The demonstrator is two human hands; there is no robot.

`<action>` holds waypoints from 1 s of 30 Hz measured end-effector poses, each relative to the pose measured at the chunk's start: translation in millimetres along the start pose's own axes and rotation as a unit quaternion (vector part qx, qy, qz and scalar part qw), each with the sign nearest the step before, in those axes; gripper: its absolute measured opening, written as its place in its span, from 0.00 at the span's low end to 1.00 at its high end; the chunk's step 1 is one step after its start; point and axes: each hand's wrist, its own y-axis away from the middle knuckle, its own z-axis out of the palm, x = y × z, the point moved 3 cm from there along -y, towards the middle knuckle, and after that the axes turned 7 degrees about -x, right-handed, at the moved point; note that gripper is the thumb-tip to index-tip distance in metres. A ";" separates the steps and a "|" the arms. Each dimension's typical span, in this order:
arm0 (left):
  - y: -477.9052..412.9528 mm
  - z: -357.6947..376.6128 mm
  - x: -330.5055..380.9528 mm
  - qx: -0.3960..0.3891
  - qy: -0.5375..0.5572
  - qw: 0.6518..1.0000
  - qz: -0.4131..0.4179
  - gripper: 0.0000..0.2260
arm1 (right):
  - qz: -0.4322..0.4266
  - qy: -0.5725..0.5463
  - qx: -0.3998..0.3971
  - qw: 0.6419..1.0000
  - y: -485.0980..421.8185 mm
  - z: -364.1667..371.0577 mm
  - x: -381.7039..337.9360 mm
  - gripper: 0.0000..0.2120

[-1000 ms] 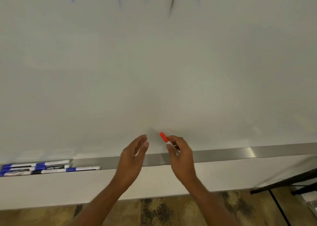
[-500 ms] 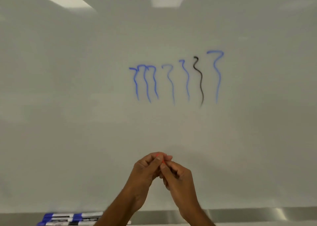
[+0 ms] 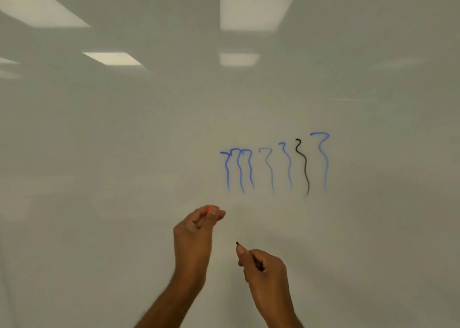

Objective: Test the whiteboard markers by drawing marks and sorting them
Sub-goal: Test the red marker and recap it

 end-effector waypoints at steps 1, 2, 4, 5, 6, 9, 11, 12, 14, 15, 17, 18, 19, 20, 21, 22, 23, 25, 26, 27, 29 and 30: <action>-7.2 -5.2 4.0 0.000 -0.011 1.000 0.017 0.05 | 0.002 -0.004 -0.006 1.000 0.7 0.7 -3.8 0.19; -13.6 -10.3 5.4 0.004 -0.029 0.999 0.036 0.06 | 0.004 -0.015 -0.020 1.000 -0.3 1.2 -8.9 0.16; -24.2 -18.5 6.5 0.013 -0.086 0.991 0.099 0.06 | 0.012 -0.060 -0.055 0.997 -5.0 0.8 -22.0 0.12; -29.5 -22.6 5.6 0.017 -0.112 0.985 0.131 0.07 | 0.014 -0.087 -0.068 0.994 -7.6 -0.2 -29.0 0.10; -35.8 -26.1 4.5 0.017 -0.133 0.979 0.156 0.09 | 0.012 -0.109 -0.072 0.991 -10.4 -1.5 -35.5 0.10; -61.4 -34.0 -1.0 -0.001 -0.200 0.960 0.195 0.16 | -0.003 -0.189 -0.040 0.981 -19.3 -7.4 -48.8 0.13; -78.4 -36.2 -2.9 -0.013 -0.256 0.940 0.225 0.18 | 0.009 -0.297 -0.038 0.954 -27.2 -10.1 -54.7 0.14; -86.5 -36.5 -2.9 -0.021 -0.283 0.927 0.246 0.18 | 0.025 -0.353 -0.046 0.934 -31.5 -10.2 -56.7 0.15; -101.8 -36.5 -4.3 -0.039 -0.335 0.902 0.271 0.18 | 0.035 -0.417 -0.062 0.906 -39.0 -8.5 -61.5 0.15; -108.7 -36.9 -6.2 -0.042 -0.356 0.893 0.272 0.19 | 0.023 -0.410 -0.067 0.909 -43.1 -7.2 -64.2 0.14; -119.2 -37.3 -10.0 -0.037 -0.391 0.879 0.273 0.21 | -0.027 -0.340 -0.055 0.939 -49.8 -2.9 -71.5 0.11; -122.6 -36.8 -11.3 -0.029 -0.409 0.865 0.289 0.20 | -0.058 -0.286 -0.038 0.956 -53.4 -0.4 -75.1 0.09; -123.7 -35.7 -11.9 -0.021 -0.426 0.847 0.317 0.20 | -0.088 -0.224 -0.017 0.970 -57.8 2.6 -79.0 0.08; -124.0 -34.0 -12.4 -0.015 -0.436 0.830 0.346 0.20 | -0.114 -0.164 0.003 0.980 -63.6 6.6 -82.2 0.10; -124.3 -32.4 -12.6 -0.009 -0.440 0.818 0.370 0.20 | -0.140 -0.117 0.022 0.983 -70.0 10.6 -84.9 0.11; -125.5 -31.6 -13.2 -0.004 -0.443 0.808 0.390 0.20 | -0.165 -0.088 0.038 0.982 -77.2 14.5 -86.9 0.12; -126.7 -30.9 -13.9 -0.001 -0.446 0.798 0.406 0.19 | -0.189 -0.067 0.053 0.978 -84.7 18.1 -88.5 0.11; -128.5 -30.3 -16.9 0.004 -0.449 0.787 0.423 0.17 | -0.230 -0.020 0.064 0.971 -101.4 25.7 -89.6 0.07; -129.9 -30.4 -19.1 0.004 -0.451 0.783 0.428 0.17 | -0.248 0.006 0.064 0.967 -110.2 29.3 -89.7 0.06; -131.5 -30.6 -21.6 0.003 -0.456 0.779 0.429 0.18 | -0.265 0.034 0.065 0.962 -118.7 32.7 -90.4 0.04; -134.9 -31.5 -26.9 -0.001 -0.468 0.774 0.428 0.19 | -0.294 0.092 0.061 0.949 -133.4 39.6 -91.9 0.05; -136.3 -31.9 -29.4 -0.003 -0.472 0.771 0.428 0.19 | -0.307 0.118 0.058 0.943 -139.1 42.6 -92.7 0.07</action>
